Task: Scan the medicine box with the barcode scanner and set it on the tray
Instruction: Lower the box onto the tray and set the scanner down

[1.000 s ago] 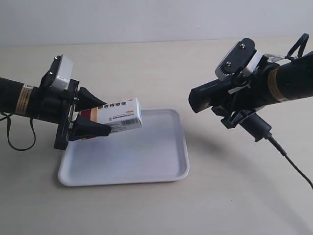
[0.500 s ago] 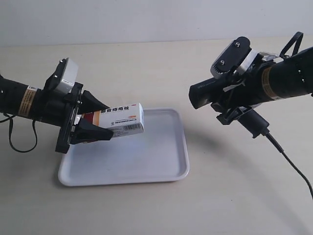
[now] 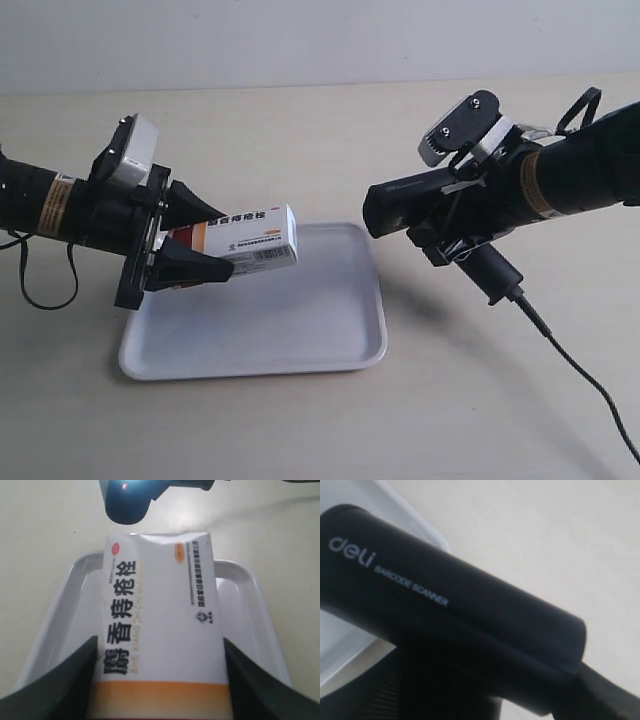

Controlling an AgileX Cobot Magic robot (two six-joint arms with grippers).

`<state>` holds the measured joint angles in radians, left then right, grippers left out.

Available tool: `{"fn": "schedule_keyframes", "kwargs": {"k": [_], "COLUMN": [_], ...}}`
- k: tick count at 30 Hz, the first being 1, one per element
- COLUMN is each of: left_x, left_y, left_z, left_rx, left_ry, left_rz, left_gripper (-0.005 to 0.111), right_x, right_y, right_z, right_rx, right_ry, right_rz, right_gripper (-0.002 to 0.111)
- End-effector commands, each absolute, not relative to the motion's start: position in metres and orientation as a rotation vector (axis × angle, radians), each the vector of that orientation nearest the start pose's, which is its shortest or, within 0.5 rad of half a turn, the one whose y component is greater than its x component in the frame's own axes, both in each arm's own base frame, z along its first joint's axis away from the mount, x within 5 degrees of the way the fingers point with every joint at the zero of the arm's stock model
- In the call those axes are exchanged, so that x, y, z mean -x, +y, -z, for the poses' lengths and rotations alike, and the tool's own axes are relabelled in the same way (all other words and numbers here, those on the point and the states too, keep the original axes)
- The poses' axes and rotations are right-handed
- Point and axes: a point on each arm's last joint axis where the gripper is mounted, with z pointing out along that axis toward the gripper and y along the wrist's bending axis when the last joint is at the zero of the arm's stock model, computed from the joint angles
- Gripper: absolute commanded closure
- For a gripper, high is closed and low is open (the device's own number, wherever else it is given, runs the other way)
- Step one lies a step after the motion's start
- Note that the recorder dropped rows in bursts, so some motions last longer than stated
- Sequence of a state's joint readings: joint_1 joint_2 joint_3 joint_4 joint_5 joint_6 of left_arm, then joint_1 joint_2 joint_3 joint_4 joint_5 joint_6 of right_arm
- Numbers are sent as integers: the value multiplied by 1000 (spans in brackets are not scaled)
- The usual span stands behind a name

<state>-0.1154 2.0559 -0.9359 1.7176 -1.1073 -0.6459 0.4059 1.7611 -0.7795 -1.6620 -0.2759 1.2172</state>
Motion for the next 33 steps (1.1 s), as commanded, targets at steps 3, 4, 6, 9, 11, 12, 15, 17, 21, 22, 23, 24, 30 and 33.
{"fn": "schedule_keyframes", "kwargs": {"k": [3,4,6,9,11,12,15,17,21,22,23,24,30,33], "left_x": [-312,-312,-312,-312,-312,-312,-309,-309,-312,-313,-313,-314,-317,-317], "left_y": [-120,-120,-120,-120,-120,-123,-139,-148,-153,-153,-153,-153,-149,-149], "left_z": [-113,-113,-113,-113,-109,-103,-95,-91,-86,-86,-87,-87,-84,-84], "left_rx": [-1474,-1474,-1471,-1475,-1502,-1528,-1569,-1582,-1573,-1555,-1536,-1525,-1507,-1501], "left_ry": [1570,1570,1571,1572,1609,1683,1790,1825,1891,1900,1908,1920,1967,1972], "left_rz": [985,985,984,982,947,906,825,749,635,636,640,636,562,564], "left_gripper": [107,107,107,107,107,107,107,107,107,107,107,107,86,49], "right_x": [-283,-282,-279,-284,-286,-287,-294,-295,-295,-294,-294,-294,-294,-293], "right_y": [152,153,159,154,151,150,138,134,134,134,135,135,129,130], "right_z": [-143,-143,-145,-145,-137,-128,-112,-109,-105,-104,-103,-101,-90,-89], "right_rx": [1119,1133,1166,1117,1108,1099,966,901,870,858,848,833,723,701], "right_ry": [2195,2190,2168,2190,2219,2254,2354,2388,2412,2424,2432,2443,2519,2531], "right_rz": [-346,-337,-326,-173,-133,-113,42,96,80,64,57,53,98,86], "right_gripper": [108,108,108,108,108,108,108,108,108,108,108,108,96,77]}}
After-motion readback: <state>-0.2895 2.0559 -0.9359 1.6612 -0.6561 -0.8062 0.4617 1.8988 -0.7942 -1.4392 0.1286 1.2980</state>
